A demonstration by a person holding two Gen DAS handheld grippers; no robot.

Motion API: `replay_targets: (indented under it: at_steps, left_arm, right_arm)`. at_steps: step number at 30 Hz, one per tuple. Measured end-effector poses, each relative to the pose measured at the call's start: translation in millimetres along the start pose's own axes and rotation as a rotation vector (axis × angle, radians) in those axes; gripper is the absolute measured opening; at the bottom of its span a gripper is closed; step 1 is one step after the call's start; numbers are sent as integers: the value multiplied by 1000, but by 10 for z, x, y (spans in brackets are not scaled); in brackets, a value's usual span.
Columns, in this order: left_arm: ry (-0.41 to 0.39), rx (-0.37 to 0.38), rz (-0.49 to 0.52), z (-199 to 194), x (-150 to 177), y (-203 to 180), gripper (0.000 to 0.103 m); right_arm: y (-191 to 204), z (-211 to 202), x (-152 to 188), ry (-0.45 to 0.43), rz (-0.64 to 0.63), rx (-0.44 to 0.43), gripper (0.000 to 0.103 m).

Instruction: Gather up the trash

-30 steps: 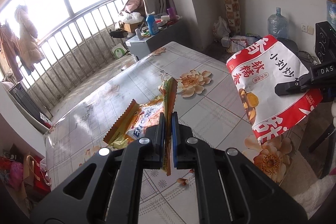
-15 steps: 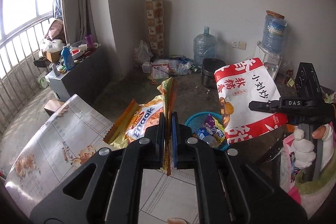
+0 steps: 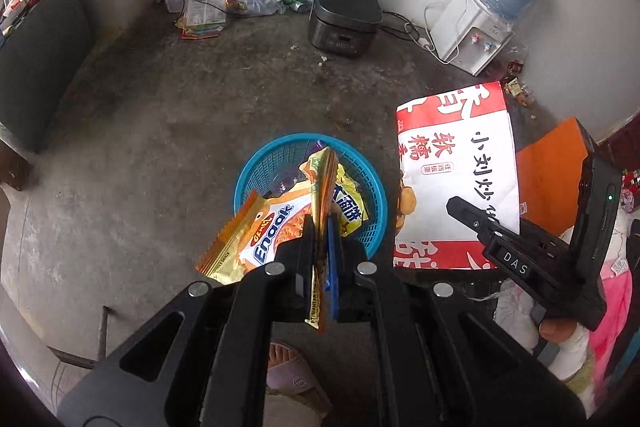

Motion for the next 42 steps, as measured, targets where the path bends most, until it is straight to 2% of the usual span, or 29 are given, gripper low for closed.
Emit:
replay_targets:
  at_steps: [4,7,8,10,13,16,18,20,22,24,27,34,42]
  left_arm:
    - [180,-3,-38,867,-103,76,7]
    - [275,16,-97,1349,-86,115,24]
    - [295,11,-117,1449,-74,133,26]
    - [291,19,-144,1515,-82,183,27]
    - [255,40,-159,1432,-138,228,31]
    - [201,58,-156,1173,-242,298,32]
    - [159,54,-147,960,-293,351,35]
    - [116,54,-141,722,-342,395,39]
    - [78,43,-131,490,-330,465,43]
    - [33,29,-127,222,-294,554,49]
    - [-34,9,-132,-141,-187,682,55]
    - [-217,-12,-156,-1180,269,888,71]
    - [-395,-111,-273,-2252,1062,1129,84]
  right_arm:
    - [-133,662,-47,112,-20,31,24]
    - [-217,1207,-14,213,-75,96,26]
    - [-263,1394,-8,252,-86,112,26]
    - [-328,1704,48,321,-115,160,26]
    - [-427,2044,122,402,-97,159,26]
    - [-469,2332,232,471,-61,133,26]
    - [-569,2535,307,516,-34,147,26]
    - [-634,2612,323,520,44,99,27]
    - [-680,2584,288,506,76,103,30]
    - [-637,2441,246,475,88,65,33]
    - [-550,2136,161,408,96,15,46]
    - [-342,1260,29,195,76,-7,47]
    - [218,265,3,2,-28,-94,48]
Point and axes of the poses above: each gripper's, at about its wrist camera, not at the fingertips, and z roughly the way its jaws point, y to its left, x to its underside, the point moved 4 cm from there along z, roughly the way its jaws point, and after that the axes turned 14 degrees about -x, right-handed, at the moved point
